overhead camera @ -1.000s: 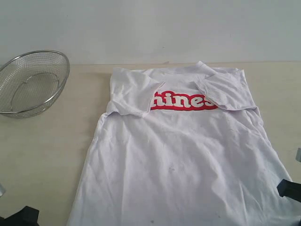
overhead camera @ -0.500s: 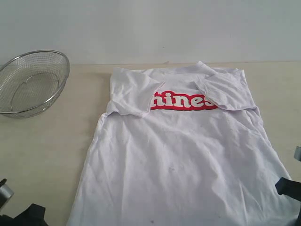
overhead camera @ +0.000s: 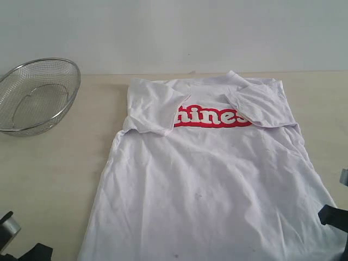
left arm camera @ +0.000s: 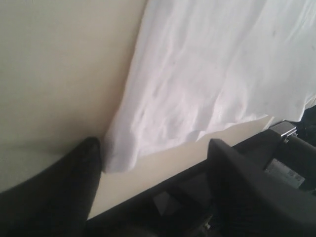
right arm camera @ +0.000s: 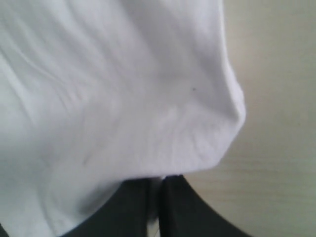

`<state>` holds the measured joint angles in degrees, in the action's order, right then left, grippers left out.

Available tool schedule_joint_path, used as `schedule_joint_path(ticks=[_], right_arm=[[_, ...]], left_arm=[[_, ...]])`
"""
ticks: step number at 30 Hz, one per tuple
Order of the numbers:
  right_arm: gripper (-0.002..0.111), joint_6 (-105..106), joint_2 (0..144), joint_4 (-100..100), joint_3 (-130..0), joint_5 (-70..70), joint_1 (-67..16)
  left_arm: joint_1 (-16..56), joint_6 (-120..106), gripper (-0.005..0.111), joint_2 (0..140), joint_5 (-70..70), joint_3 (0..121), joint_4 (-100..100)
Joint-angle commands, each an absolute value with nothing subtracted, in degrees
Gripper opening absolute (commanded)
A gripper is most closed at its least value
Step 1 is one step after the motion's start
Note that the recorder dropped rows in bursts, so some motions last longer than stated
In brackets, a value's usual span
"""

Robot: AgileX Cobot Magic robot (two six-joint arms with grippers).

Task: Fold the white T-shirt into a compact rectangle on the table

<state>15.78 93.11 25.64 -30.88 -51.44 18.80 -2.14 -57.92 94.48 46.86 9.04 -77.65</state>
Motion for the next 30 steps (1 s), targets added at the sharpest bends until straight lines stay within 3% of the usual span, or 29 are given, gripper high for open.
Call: schedule_joint_path(ticks=[1,10,18,21,24,30], right_arm=[[0.000,16.2,92.5,25.8,-31.1,-51.5,18.9],[0.000,16.6,92.5,26.2,-31.4,-51.6,18.9],[0.000,16.6,92.5,26.3,-31.4,-51.8,18.9],[0.000,16.7,92.5,26.5,-31.4,-51.8,18.9],[0.000,17.0,92.5,26.9,-31.4,-51.8,18.9],[0.000,18.4,92.5,28.2,-31.4,-52.0,18.9]], left_arm=[[-2.2,-55.0,0.060,94.8,41.6,9.0,-74.3],[-2.2,-56.5,0.058,94.8,38.8,9.0,-80.1],[-2.2,-61.7,0.024,95.3,36.3,9.0,-86.8],[-2.2,-61.7,0.018,95.3,36.4,9.0,-86.8],[-2.2,-61.7,0.022,95.3,37.0,8.7,-86.5],[-2.2,-61.7,0.048,95.3,38.2,7.4,-86.0]])
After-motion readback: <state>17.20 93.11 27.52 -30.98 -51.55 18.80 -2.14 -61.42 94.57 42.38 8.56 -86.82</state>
